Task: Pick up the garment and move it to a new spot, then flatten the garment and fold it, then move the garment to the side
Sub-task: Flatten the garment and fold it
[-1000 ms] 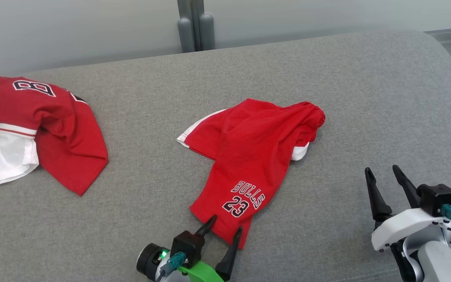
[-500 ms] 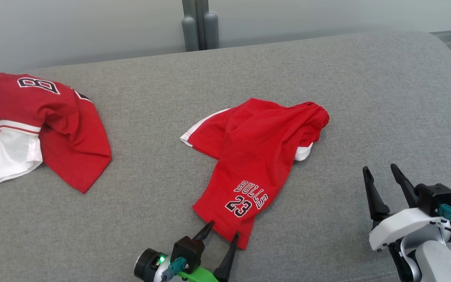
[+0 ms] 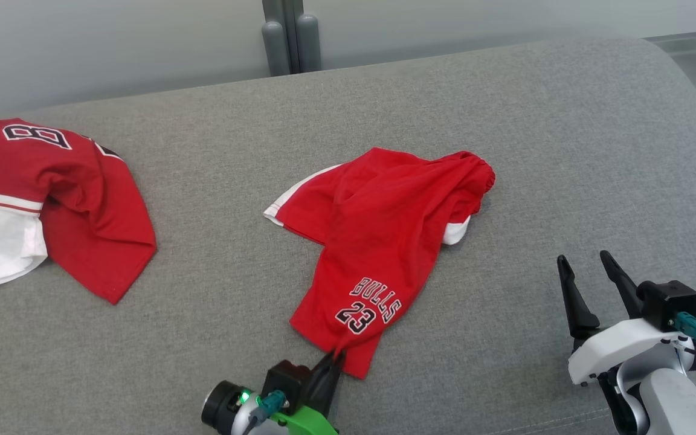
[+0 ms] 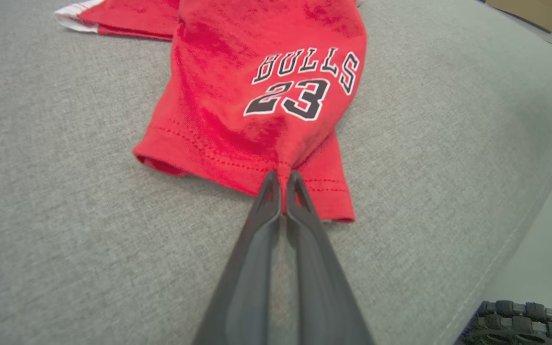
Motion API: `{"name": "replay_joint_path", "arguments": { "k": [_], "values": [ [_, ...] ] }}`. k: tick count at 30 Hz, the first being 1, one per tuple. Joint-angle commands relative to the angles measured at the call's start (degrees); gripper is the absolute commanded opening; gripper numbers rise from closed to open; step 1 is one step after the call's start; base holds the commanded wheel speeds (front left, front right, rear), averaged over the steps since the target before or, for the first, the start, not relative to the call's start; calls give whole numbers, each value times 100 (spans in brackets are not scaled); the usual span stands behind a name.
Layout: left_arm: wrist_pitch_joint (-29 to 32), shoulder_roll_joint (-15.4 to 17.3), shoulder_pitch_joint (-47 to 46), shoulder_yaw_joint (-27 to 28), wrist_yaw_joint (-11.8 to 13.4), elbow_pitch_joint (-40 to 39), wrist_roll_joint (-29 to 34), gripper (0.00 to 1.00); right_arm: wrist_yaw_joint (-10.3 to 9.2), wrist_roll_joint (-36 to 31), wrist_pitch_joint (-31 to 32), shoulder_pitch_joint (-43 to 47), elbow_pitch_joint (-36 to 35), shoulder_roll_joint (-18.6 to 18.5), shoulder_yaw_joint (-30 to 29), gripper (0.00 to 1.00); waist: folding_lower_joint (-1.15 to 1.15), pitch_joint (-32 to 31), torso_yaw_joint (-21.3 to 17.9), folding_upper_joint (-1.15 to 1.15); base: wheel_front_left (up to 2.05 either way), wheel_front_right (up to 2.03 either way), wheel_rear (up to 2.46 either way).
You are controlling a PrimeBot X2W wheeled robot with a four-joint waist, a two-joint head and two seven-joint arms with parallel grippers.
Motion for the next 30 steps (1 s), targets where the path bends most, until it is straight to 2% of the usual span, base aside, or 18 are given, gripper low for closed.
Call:
{"name": "replay_joint_path", "arguments": {
  "k": [1,6,13,18,28,29,30],
  "values": [
    [-4,22,-139,67,-21,-48,-58,0,-8,18,-21,-61,1,1,-23,100,0,18,-3,0,0,0,0],
    [-4,24,-239,580,28,-853,18,0,-8,47,-20,-9,-36,52,-115,100,0,49,80,0,0,0,0],
    [-4,110,-472,1283,-96,-1191,280,0,-8,98,-20,-4,54,165,-75,100,0,43,146,0,0,0,0],
    [-4,236,-977,1621,-131,-321,199,0,-8,138,-20,-133,107,251,98,100,0,106,0,0,0,0,0],
    [538,562,-2066,2013,93,1721,5,0,-8,189,-20,-372,-6,302,316,100,0,413,-661,0,0,0,0],
    [539,577,-2187,2065,146,1984,-49,69,-8,205,-20,-358,-35,306,322,100,0,426,-728,0,0,0,0],
    [481,556,-2227,2090,166,2094,-83,100,-8,205,-20,-335,-52,304,311,100,0,423,-735,0,0,0,0]
  ]
}}
